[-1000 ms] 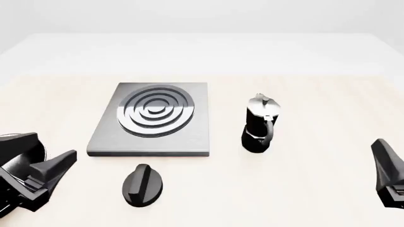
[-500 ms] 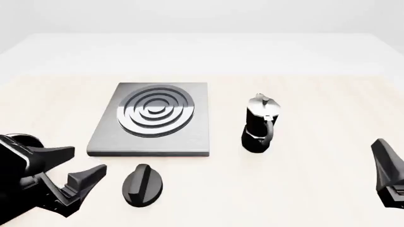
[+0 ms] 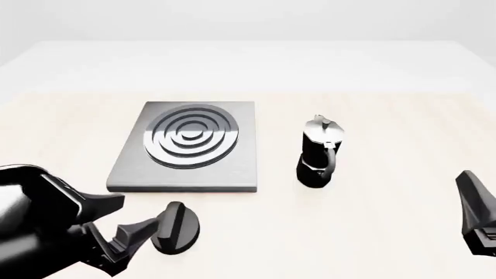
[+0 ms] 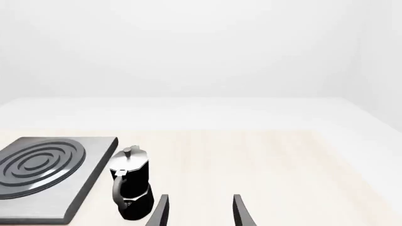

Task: Turn on the stove and put the frying pan on it.

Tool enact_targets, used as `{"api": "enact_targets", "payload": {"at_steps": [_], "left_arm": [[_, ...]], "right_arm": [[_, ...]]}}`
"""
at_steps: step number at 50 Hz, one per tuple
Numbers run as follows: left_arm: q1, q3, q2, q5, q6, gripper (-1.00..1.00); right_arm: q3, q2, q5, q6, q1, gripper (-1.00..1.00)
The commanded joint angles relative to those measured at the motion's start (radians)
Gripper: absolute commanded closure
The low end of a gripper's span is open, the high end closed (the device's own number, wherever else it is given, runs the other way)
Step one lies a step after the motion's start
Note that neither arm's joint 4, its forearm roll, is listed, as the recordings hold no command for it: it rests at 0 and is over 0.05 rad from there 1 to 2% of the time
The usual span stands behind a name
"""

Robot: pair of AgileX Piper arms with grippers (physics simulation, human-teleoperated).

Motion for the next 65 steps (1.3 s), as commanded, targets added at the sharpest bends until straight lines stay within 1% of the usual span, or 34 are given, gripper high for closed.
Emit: {"api": "enact_targets", "payload": {"at_steps": [1, 5, 6, 8, 12, 39, 48, 51, 52, 65], "left_arm": [[-0.048, 0.013, 0.084, -0.07, -0.023, -1.0], [-0.06, 0.012, 0.097, -0.081, -0.032, -1.0], [-0.064, 0.01, 0.098, -0.081, -0.044, -1.0], [-0.075, 0.014, 0.11, -0.087, -0.035, -1.0], [-0.073, 0.017, 0.111, -0.089, -0.04, -1.0], [-0.096, 0.053, 0.232, -0.212, -0.081, -1.0], [-0.087, 0.054, 0.25, -0.229, -0.076, -1.0], [-0.093, 0.065, 0.261, -0.25, -0.057, -1.0], [-0.089, 0.068, 0.264, -0.255, -0.069, -1.0], [-0.068, 0.087, 0.336, -0.339, -0.057, -1.0]], "right_arm": [[0.0, -0.001, 0.0, 0.0, 0.0, -1.0], [0.0, 0.0, 0.0, 0.0, 0.0, -1.0], [0.0, 0.0, 0.0, 0.0, 0.0, -1.0], [0.0, -0.001, 0.0, 0.0, 0.0, -1.0], [0.0, 0.0, 0.0, 0.0, 0.0, -1.0], [0.0, -0.001, 0.0, 0.0, 0.0, -1.0], [0.0, -0.001, 0.0, 0.0, 0.0, -1.0], [0.0, 0.0, 0.0, 0.0, 0.0, -1.0], [0.0, 0.001, 0.0, 0.0, 0.0, -1.0], [0.0, 0.001, 0.0, 0.0, 0.0, -1.0]]}}
